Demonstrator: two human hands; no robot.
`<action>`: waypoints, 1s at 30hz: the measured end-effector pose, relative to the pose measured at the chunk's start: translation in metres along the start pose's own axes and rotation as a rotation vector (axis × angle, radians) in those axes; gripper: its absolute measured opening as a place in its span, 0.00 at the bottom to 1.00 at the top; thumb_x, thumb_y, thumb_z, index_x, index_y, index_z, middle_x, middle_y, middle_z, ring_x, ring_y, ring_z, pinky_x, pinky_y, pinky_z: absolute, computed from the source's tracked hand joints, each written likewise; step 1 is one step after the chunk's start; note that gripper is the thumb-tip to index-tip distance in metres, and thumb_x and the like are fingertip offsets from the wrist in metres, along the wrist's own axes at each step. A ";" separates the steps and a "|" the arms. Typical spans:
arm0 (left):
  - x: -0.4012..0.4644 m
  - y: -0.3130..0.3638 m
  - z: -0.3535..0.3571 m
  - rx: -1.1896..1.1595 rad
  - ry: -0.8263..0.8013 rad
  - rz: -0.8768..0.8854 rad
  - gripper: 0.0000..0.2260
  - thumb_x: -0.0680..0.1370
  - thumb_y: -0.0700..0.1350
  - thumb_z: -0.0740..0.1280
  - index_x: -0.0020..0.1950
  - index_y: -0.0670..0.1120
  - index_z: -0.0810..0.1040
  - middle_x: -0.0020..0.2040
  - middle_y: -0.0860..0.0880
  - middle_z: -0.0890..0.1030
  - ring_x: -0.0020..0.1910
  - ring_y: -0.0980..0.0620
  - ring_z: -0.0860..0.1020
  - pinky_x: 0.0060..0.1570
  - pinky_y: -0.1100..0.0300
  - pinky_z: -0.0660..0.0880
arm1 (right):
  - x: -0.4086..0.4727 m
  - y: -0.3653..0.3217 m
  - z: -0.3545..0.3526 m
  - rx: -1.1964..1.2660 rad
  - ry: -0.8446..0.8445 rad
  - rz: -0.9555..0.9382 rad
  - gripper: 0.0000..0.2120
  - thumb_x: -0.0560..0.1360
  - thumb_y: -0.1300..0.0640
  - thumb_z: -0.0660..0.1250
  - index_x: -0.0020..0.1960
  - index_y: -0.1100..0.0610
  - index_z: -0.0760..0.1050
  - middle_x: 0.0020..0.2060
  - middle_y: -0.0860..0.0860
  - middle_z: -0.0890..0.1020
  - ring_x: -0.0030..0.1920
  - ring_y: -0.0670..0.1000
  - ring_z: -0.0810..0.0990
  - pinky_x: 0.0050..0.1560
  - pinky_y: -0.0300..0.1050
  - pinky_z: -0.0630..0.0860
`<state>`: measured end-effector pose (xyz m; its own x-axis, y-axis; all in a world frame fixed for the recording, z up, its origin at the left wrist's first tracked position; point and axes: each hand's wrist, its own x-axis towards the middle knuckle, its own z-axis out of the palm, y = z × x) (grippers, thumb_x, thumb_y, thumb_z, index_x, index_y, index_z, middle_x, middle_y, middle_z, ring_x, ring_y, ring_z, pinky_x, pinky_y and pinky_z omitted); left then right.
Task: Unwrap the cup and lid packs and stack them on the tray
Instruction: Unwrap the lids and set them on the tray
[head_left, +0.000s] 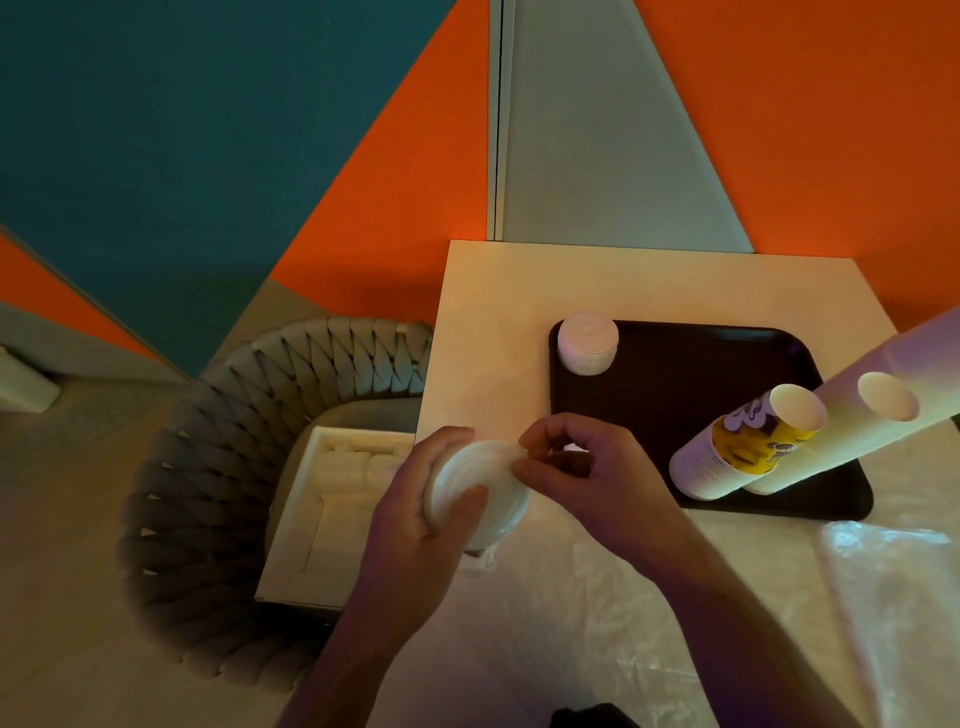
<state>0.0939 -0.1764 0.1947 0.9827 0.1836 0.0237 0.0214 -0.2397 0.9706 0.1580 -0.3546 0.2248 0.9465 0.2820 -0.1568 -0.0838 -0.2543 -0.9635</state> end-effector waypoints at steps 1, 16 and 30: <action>0.000 0.000 0.000 0.008 0.002 0.003 0.19 0.75 0.53 0.68 0.65 0.60 0.73 0.61 0.62 0.77 0.59 0.58 0.77 0.44 0.67 0.78 | 0.000 0.000 0.000 0.004 -0.012 0.005 0.07 0.72 0.61 0.78 0.46 0.51 0.82 0.40 0.45 0.84 0.39 0.43 0.83 0.42 0.36 0.77; 0.000 0.006 0.000 0.029 0.084 0.083 0.18 0.76 0.54 0.66 0.66 0.60 0.72 0.62 0.67 0.76 0.61 0.60 0.76 0.46 0.65 0.80 | -0.005 0.001 0.011 0.008 0.021 0.125 0.07 0.72 0.58 0.78 0.48 0.52 0.83 0.40 0.46 0.85 0.41 0.51 0.87 0.51 0.54 0.84; -0.001 0.006 -0.005 -0.120 0.007 -0.009 0.21 0.72 0.59 0.69 0.64 0.62 0.73 0.60 0.60 0.77 0.57 0.53 0.79 0.30 0.57 0.80 | -0.010 -0.004 0.008 0.270 -0.117 0.232 0.05 0.77 0.61 0.71 0.47 0.60 0.76 0.36 0.49 0.82 0.43 0.48 0.83 0.48 0.53 0.85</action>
<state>0.0924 -0.1733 0.2022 0.9812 0.1924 0.0159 0.0079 -0.1221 0.9925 0.1462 -0.3494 0.2291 0.8517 0.3535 -0.3868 -0.3861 -0.0756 -0.9193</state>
